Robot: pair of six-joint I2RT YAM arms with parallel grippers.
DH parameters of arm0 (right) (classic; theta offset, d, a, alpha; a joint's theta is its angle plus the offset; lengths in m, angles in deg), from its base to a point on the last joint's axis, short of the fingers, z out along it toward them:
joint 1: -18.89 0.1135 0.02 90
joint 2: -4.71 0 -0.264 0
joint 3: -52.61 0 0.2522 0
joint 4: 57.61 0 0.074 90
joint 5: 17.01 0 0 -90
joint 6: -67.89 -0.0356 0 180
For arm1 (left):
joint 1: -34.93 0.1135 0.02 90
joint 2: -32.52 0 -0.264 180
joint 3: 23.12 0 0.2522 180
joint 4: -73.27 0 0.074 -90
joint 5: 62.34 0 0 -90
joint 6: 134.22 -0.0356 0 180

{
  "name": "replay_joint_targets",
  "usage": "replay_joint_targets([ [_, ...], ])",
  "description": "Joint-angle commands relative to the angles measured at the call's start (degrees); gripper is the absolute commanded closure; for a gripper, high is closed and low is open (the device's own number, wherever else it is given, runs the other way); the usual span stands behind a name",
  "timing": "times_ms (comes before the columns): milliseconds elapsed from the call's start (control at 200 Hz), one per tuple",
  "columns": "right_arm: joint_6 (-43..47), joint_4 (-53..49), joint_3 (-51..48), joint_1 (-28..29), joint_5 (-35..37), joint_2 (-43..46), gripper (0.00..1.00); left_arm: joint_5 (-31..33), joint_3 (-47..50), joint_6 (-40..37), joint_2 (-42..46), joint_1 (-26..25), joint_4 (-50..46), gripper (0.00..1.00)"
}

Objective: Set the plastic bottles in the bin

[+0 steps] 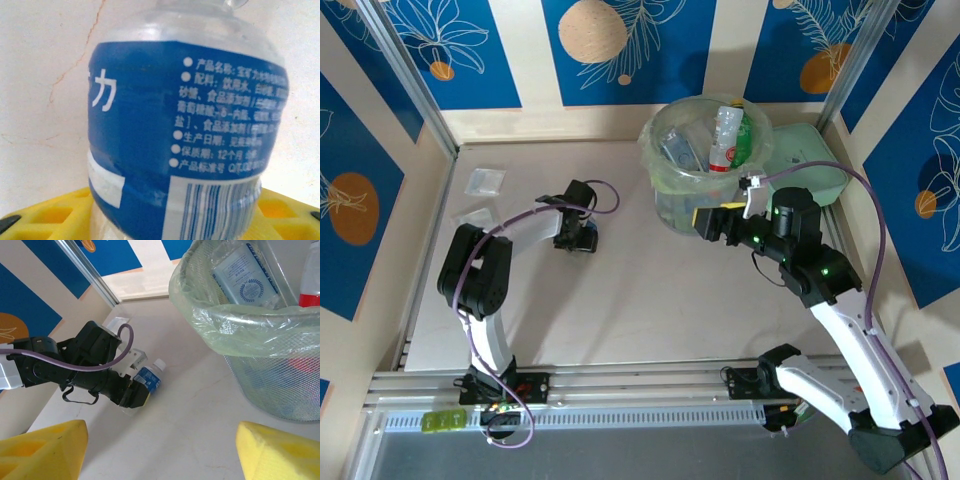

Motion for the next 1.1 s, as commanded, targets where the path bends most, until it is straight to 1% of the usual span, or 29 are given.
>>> replay_joint_targets([
  [0,-2.45,1.28,2.17,-0.26,0.6,1.39,0.23,-2.44,0.9,1.37,4.8,-0.74,0.13,0.48],
  [105,-3.92,0.77,3.22,-0.4,1.51,1.43,0.24,-6.27,1.29,3.27,10.25,-1.02,1.57,0.48],
  [235,-6.87,1.6,3.85,-1.2,1.78,1.41,0.24,-14.5,3.12,5.83,18.3,-1.46,6.29,0.5],
  [335,-9.74,6.97,2.03,-2.55,-4.29,2.02,0.23,-22.37,6.24,6.64,25.33,-1.85,13.49,0.56],
  [405,-13.38,11.44,0.46,-3.41,-7.75,2.47,0.23,-27.05,8.93,8.26,30.12,-1.97,20.21,0.56],
  [470,-16.85,16.02,-0.87,-4.2,-11.19,2.42,0.23,-29.86,9.75,10.51,33.57,-2.08,25.16,0.56],
  [500,-18.24,18.37,-1.48,-4.43,-12.96,2.1,0.23,-32.16,9.99,11.29,34.81,-2.08,28.05,0.55],
  [620,-22.14,26.71,-2.23,-4.33,-20.31,-0.8,0.22,-41.15,11.3,18.79,37.68,-2.25,40.37,0.55],
  [670,-23.16,29.06,-1.88,-3.81,-22.28,-2.51,0.21,-44.36,12.26,22.87,38.21,-2.49,46.36,0.55],
  [755,-21.46,29.06,0.96,-1.56,-23.48,-5.4,0.19,-47.59,14.48,30.29,38.45,-3.08,57.02,0.55],
  [790,-19.92,27.39,2.87,-0.36,-23.4,-6.63,0.16,-48.55,14.96,32.54,38.34,-3.33,59.81,0.56],
  [845,-17.72,25.17,5.79,1.59,-23.81,-8.74,0.15,-49.83,15.59,34.8,38.29,-3.94,62.91,0.56],
  [990,-13.82,22.32,11.38,5.73,-23.68,-13.73,0.14,-51.93,15.3,34.95,38.47,-5.91,63.45,0.56],
  [1095,-12.01,20.89,14.29,7.56,-21.92,-16.79,0.13,-52.21,15.29,35.05,38.6,-6.64,63.89,0.56],
])
